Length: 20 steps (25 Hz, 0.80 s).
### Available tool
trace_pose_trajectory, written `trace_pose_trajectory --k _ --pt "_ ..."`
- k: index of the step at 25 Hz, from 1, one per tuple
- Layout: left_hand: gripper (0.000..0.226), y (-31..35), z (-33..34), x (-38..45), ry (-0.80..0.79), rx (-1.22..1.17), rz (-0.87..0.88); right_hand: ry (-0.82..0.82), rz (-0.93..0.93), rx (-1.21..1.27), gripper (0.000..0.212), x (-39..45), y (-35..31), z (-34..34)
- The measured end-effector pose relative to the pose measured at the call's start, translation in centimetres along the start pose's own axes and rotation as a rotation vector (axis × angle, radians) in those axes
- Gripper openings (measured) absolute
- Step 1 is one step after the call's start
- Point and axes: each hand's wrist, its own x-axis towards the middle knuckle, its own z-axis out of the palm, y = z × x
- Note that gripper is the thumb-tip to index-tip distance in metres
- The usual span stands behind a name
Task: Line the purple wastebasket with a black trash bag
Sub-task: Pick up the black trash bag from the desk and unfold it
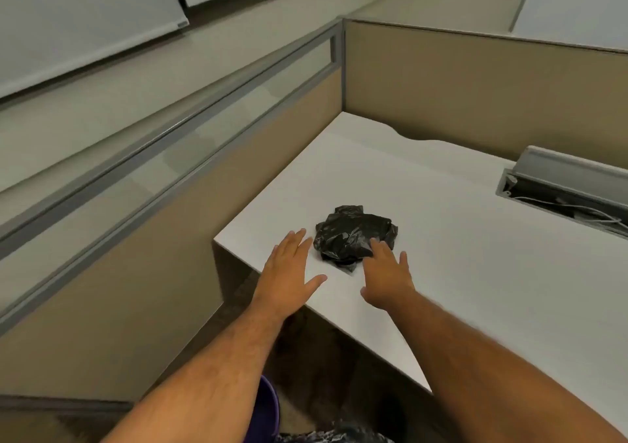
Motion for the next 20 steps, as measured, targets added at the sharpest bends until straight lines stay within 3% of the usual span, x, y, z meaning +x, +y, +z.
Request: trace_pose_trajectory --k 5,12,15,20 --pt "0.087 1.6 1.0 1.2 -0.028 -0.071 -0.109 -0.128 -0.076 -0.182 0.042 4.3 2.3 -0.4" --pt "0.086 1.9 2.8 1.5 -0.054 -0.161 -0.229 -0.258 -0.138 -0.223 0.062 8.3 3.8 0.6" --pt "0.085 1.6 3.4 1.7 -0.061 -0.274 -0.306 -0.106 -0.159 0.018 0.076 9.0 5.0 0.2" --pt "0.074 2.0 2.9 3.1 0.064 -0.907 -0.656 0.389 -0.123 0.587 0.047 9.4 6.1 -3.2"
